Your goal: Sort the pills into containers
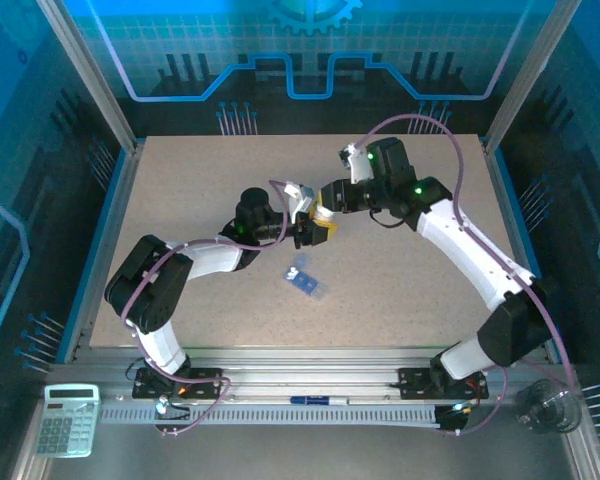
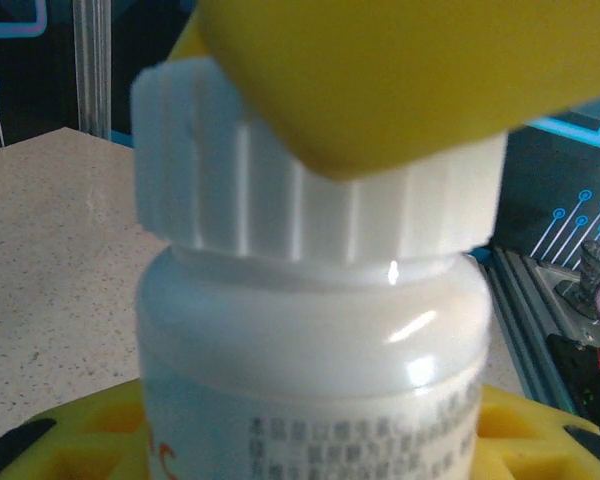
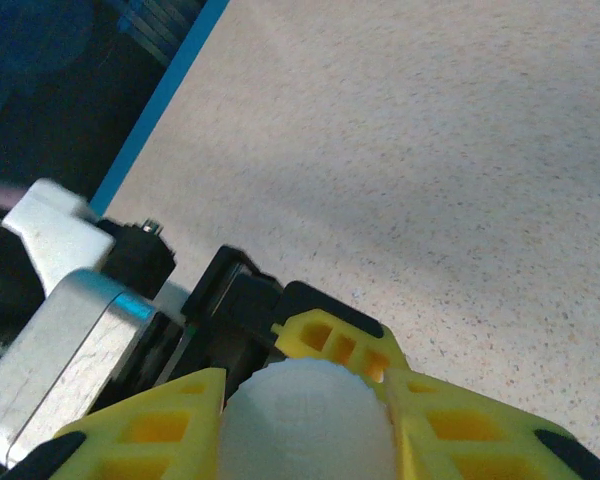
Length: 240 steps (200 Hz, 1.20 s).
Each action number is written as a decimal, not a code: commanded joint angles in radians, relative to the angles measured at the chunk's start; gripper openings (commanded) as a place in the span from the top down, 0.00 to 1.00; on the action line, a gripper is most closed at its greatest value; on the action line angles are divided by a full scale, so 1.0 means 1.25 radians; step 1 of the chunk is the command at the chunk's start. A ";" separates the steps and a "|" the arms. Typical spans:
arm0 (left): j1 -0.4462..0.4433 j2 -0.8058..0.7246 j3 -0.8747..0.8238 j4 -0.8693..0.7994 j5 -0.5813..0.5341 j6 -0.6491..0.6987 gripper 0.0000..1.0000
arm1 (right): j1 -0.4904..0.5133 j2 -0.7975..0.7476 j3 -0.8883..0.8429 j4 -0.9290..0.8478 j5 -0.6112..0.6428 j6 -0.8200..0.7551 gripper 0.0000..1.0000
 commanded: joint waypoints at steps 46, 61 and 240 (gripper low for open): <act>0.000 -0.029 0.014 0.061 -0.012 0.000 1.00 | 0.098 -0.022 -0.083 0.049 0.151 0.203 0.61; 0.000 -0.029 0.015 0.059 -0.012 0.001 1.00 | 0.082 -0.022 -0.058 0.030 0.133 0.187 0.57; 0.003 -0.036 0.023 0.004 0.011 0.037 1.00 | -0.079 0.193 0.394 -0.459 -0.175 -0.362 0.23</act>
